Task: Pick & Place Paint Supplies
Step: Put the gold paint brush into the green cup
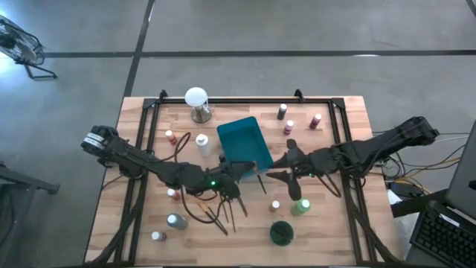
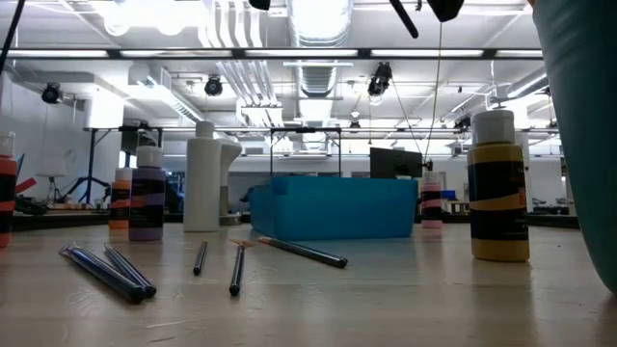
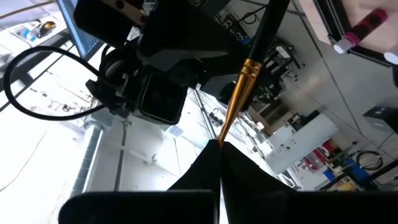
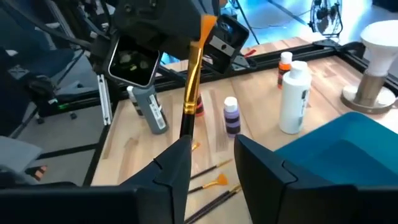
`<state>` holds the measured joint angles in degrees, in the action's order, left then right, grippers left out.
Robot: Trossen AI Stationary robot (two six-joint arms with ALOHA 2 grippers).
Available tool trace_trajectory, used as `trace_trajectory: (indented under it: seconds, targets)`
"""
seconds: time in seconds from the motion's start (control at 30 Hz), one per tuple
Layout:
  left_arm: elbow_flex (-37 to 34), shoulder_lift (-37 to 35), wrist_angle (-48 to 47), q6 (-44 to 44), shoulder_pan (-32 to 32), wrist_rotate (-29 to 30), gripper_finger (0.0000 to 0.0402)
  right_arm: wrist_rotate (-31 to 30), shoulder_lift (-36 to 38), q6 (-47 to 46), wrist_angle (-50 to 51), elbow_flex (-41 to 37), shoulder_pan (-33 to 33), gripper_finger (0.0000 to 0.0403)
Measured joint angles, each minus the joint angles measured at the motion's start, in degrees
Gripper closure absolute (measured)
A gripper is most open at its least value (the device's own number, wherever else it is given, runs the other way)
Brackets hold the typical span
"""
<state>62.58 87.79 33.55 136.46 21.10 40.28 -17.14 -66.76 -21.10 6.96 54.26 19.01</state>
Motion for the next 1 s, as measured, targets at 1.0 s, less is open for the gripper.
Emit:
trace_trajectory:
  seconds: [1.0]
  targets:
    - [0.0,0.0,0.1,4.6,-0.2,-2.0,0.0402,9.4,-6.0,-4.7,-10.9,0.0,-3.2,0.0207]
